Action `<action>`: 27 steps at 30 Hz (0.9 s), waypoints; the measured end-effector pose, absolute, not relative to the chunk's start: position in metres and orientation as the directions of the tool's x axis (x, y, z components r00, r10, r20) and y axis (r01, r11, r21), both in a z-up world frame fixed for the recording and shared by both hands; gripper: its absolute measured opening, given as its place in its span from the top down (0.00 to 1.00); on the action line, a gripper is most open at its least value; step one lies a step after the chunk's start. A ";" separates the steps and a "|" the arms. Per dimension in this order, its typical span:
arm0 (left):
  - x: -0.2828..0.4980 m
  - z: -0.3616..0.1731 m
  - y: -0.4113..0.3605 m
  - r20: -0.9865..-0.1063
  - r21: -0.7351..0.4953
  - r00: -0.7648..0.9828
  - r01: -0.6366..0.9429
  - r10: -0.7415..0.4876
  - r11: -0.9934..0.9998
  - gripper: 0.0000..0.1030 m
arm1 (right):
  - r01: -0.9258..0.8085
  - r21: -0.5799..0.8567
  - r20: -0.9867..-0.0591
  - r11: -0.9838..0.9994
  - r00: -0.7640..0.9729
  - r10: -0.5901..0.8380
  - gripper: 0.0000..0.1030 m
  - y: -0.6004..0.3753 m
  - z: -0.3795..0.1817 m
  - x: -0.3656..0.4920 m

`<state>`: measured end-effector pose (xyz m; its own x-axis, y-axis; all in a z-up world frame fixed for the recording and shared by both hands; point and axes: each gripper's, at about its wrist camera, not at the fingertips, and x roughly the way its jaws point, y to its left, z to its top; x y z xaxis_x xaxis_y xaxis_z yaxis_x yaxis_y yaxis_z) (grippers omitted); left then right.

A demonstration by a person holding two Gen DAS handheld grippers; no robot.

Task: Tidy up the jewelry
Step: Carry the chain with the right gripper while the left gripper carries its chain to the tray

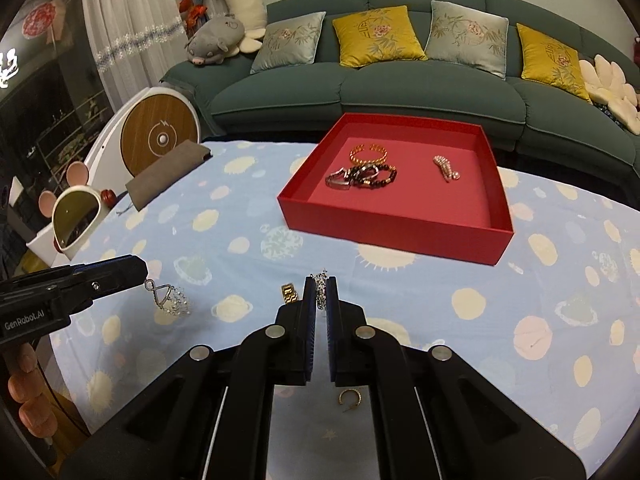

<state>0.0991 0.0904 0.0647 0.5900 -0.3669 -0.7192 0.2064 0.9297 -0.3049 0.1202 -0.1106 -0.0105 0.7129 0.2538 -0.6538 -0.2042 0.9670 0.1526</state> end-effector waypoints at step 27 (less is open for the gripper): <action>0.230 0.105 0.002 -0.684 -0.264 0.629 0.259 -0.370 0.929 0.85 | -0.078 0.179 -0.602 0.981 0.780 0.172 0.96 -0.212 0.040 0.210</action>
